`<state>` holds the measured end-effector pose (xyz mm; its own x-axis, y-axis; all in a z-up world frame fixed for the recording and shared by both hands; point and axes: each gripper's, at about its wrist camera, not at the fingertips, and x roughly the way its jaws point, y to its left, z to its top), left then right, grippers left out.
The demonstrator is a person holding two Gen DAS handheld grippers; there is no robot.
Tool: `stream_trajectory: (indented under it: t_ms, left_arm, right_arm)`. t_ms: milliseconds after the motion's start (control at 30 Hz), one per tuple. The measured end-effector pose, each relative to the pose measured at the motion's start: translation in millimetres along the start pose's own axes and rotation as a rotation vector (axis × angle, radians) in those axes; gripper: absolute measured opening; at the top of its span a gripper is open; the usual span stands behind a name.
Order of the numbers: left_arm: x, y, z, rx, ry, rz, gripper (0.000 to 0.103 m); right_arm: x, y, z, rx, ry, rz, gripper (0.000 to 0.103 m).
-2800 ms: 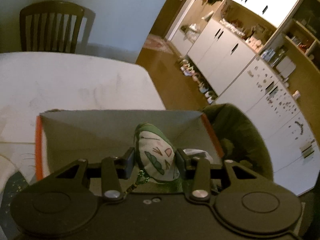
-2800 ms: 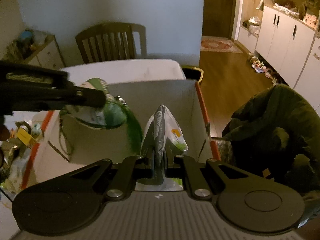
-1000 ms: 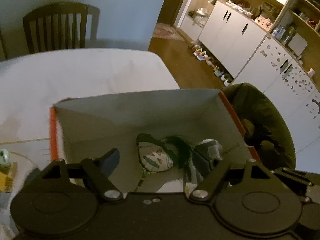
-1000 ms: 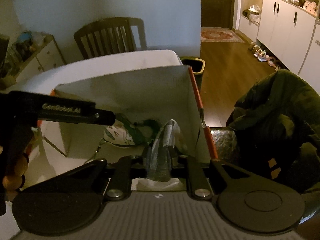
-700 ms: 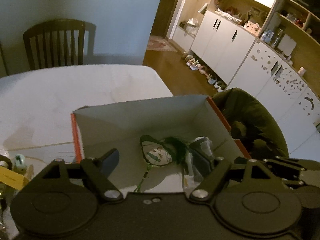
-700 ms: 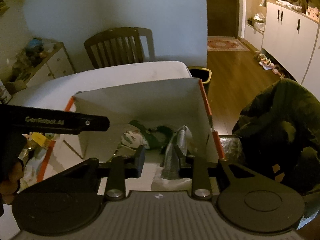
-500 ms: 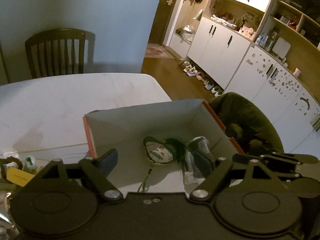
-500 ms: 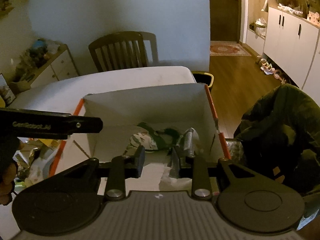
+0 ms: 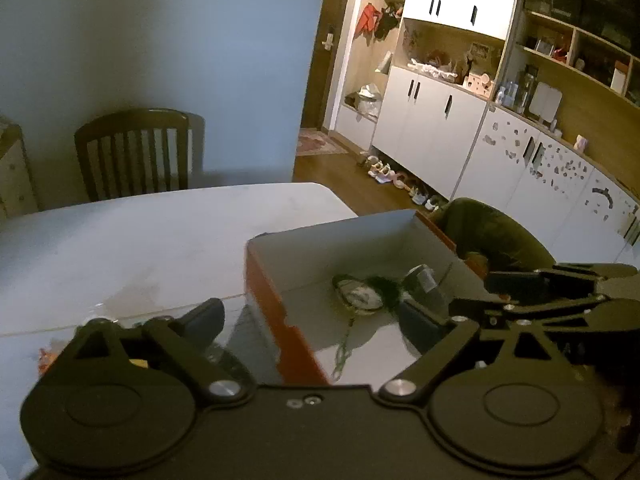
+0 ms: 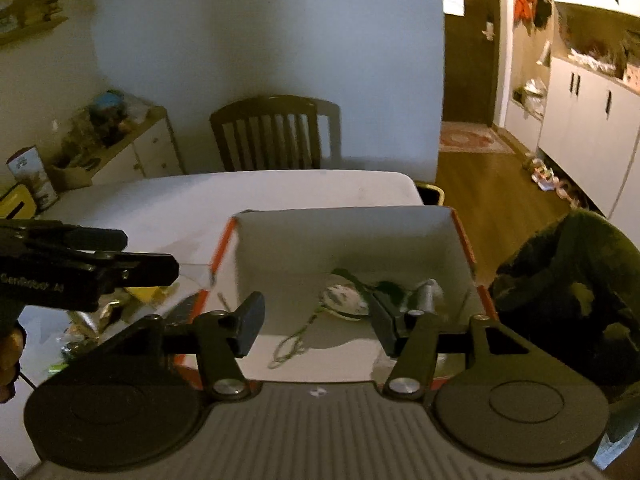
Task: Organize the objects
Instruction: 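Withdraw both tools from the box and reach back to the pile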
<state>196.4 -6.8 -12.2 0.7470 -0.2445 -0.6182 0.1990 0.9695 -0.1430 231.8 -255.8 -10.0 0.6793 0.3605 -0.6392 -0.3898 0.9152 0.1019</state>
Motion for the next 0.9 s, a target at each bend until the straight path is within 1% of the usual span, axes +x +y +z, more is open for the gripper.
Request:
stream_trajectory:
  t_ms: [100,267,333,400,500,667,900]
  left_arm:
    - [-12.0,13.3,-8.0,-0.005,-0.002,0.006,0.096]
    - [-28.8,36.7,-16.4,-0.013,-0.011,0.023,0.1]
    - [-34.5,44.9,-18.7,-0.01,-0.016,0.029,0.101]
    - [-40.2,52.5,-21.5,-0.005,-0.02,0.031,0.101]
    - [-46.4,64.2,-24.4,-0.008,-0.027,0.028,0.102]
    - [-57.3,88.2,-34.9,-0.026,-0.026,0.032,0.103]
    - [-62.8,126.4,-53.5,-0.051,-0.004,0.075,0.103]
  right_arm:
    - [-3.8,18.4,-2.2,-0.01,-0.008,0.007,0.058]
    - [-6.3,42.5,-6.2,0.013,-0.015,0.025,0.06]
    - [-6.7,51.3,-8.0,0.025,-0.016,0.033,0.063]
    - [-6.7,61.4,-9.7,0.033,-0.021,0.041,0.068]
    - [-6.3,75.2,-10.7,0.031,-0.029,0.051,0.075]
    - [-6.6,101.0,-13.5,0.018,-0.043,0.065,0.082]
    - [-4.4,135.9,-24.8,-0.019,-0.078,0.081,0.085]
